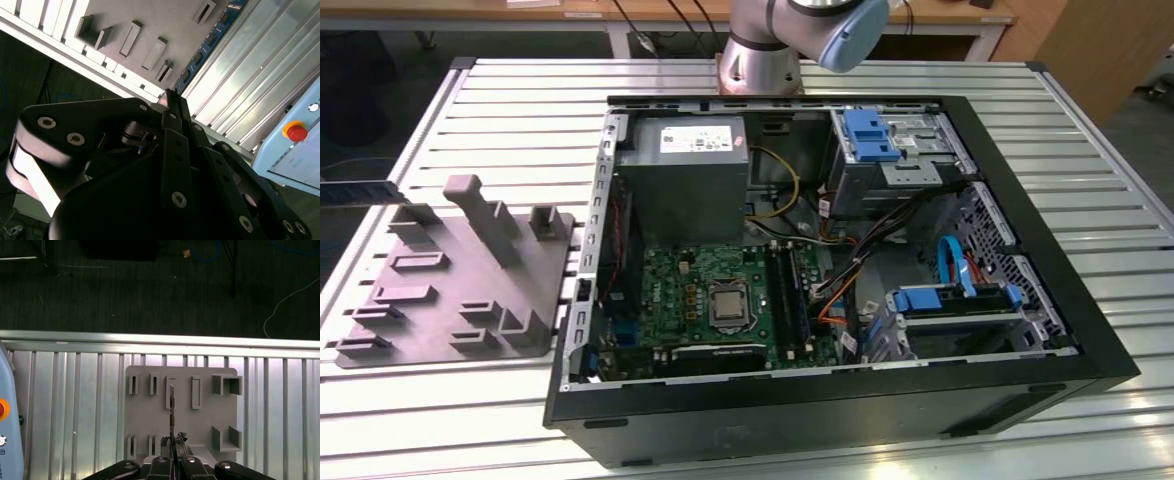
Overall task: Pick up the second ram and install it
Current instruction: 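Pick up the second ram and move it above second insertion slot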
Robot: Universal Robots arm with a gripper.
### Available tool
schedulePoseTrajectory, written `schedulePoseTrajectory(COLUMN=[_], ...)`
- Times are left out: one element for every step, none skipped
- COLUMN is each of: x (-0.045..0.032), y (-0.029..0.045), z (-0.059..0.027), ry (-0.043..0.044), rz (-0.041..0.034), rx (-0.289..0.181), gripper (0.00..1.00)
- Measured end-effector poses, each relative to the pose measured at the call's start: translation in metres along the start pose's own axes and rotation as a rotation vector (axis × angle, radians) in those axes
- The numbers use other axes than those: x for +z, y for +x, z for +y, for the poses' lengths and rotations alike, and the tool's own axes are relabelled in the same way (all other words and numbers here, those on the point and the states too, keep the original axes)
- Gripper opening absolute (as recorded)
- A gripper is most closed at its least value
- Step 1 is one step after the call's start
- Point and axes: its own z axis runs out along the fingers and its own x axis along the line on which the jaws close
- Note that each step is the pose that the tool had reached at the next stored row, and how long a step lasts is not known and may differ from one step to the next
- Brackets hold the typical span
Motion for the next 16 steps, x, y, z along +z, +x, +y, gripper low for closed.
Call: schedulePoseTrajectory(x=[0.0000,-0.0001,-0.0001,-0.0003,-0.0005,-0.0003,-0.0003,-0.0004,-0.0004,-0.0005,-0.0006,-0.0007,-0.0007,-0.0008,-0.0010,-0.0010], y=[0.0000,0.0000,0.0000,0.0000,0.0000,0.0000,0.0000,0.0000,0.0000,0.0000,0.0000,0.0001,0.0001,0.0001,0.0001,0.0002], z=[0.0000,0.0000,0.0000,-0.0003,-0.0013,-0.0024,-0.0037,-0.0053,-0.0070,-0.0090,-0.0111,-0.0134,-0.0159,-0.0185,-0.0208,-0.0230], ry=[-0.0001,-0.0002,-0.0002,-0.0003,-0.0006,-0.0003,-0.0003,-0.0003,-0.0003,-0.0003,-0.0002,-0.0002,-0.0002,-0.0002,-0.0003,-0.0003], rz=[0.0000,0.0001,0.0001,0.0002,0.0004,0.0002,0.0001,0.0001,0.0001,0.0002,0.0001,0.0002,0.0001,0.0001,0.0002,0.0001], rx=[0.000,0.000,0.000,0.000,0.000,0.000,0.000,0.000,0.000,0.000,0.000,0.000,0.000,0.000,0.000,0.000], gripper=[0.13,0.13,0.13,0.13,0.13,0.13,0.13,0.13,0.13,0.13,0.13,0.13,0.13,0.13,0.13,0.13])
